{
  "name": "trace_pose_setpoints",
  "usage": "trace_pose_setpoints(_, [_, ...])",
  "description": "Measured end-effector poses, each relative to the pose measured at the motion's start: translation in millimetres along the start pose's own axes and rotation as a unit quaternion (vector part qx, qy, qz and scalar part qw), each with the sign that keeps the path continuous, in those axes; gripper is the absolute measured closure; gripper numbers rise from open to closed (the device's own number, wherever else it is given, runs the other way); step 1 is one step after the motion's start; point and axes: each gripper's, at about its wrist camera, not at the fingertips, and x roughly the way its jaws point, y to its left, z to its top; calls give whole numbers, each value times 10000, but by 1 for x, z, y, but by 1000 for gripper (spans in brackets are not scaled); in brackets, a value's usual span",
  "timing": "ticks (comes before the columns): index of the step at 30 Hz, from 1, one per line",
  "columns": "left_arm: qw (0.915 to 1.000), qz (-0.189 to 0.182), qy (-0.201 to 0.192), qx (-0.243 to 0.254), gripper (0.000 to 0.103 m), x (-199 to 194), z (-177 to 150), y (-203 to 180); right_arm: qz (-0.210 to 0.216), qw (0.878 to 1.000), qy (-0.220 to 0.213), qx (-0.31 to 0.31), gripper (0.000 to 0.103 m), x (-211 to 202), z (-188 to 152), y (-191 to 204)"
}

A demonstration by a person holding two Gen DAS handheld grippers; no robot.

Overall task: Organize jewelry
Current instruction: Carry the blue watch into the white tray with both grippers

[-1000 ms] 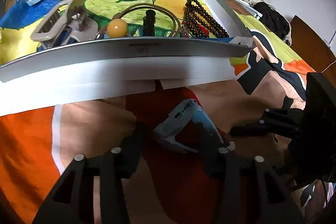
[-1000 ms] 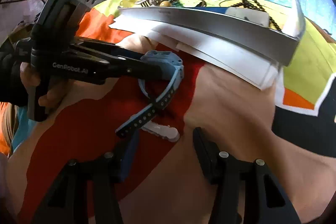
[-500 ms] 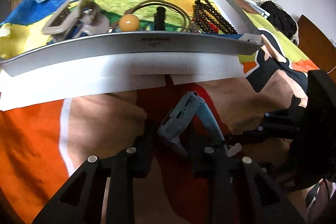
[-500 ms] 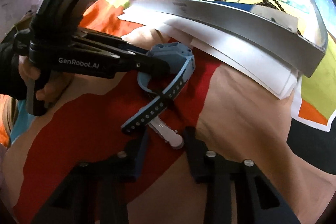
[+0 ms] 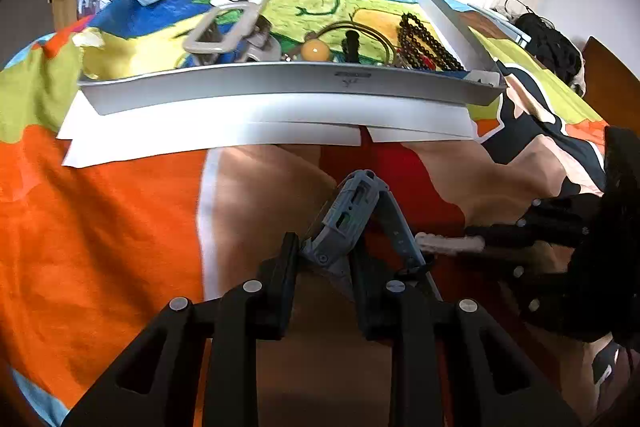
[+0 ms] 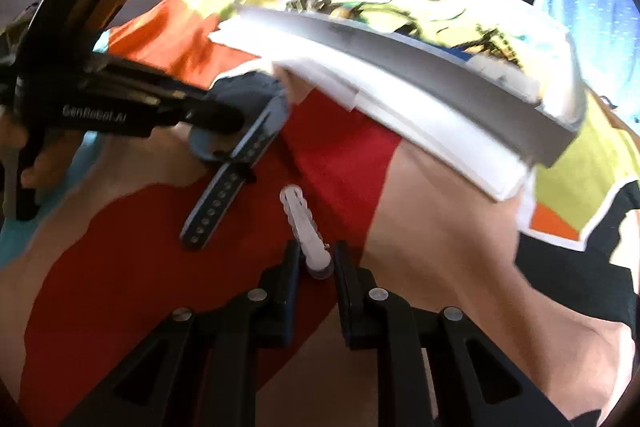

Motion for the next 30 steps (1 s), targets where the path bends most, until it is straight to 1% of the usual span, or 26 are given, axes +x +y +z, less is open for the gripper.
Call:
trace_pose_setpoints(3, [9999, 15, -114, -34, 82, -9, 1, 0, -114, 9996, -208, 147, 87, -9, 3, -2])
trace_pose_setpoints(7, [9997, 44, -244, -27, 82, -19, 3, 0, -132, 9987, -367, 331, 87, -19, 5, -3])
trace_pose_setpoints(11, [9993, 16, -336, -147, 82, -30, 6, 5, -140, 9970, -564, 515, 87, -27, 11, -2])
trace_pose_setpoints(14, [9987, 1, -470, -213, 82, -46, 13, 11, -146, 9942, -895, 577, 87, -43, 21, -1])
trace_pose_setpoints(17, [9975, 71, -669, -237, 82, -60, 24, 17, -175, 9899, -1275, 597, 87, -53, 42, 2])
trace_pose_setpoints(21, [9946, 288, -943, -322, 82, -71, 45, 27, -210, 9851, -1560, 699, 87, -52, 69, -3])
trace_pose_setpoints(23, [9914, 490, -1096, -513, 82, -74, 58, 38, -266, 9827, -1634, 830, 87, -44, 85, -6])
trace_pose_setpoints(24, [9900, 560, -1147, -597, 82, -73, 62, 42, -285, 9811, -1649, 971, 87, -36, 96, -9])
trace_pose_setpoints(27, [9840, 847, -1257, -938, 82, -70, 78, 64, -370, 9768, -1597, 1377, 87, -20, 115, -19])
trace_pose_setpoints(30, [9801, 1160, -1175, -1104, 82, -57, 93, 84, -514, 9747, -1506, 1568, 87, -8, 129, -24])
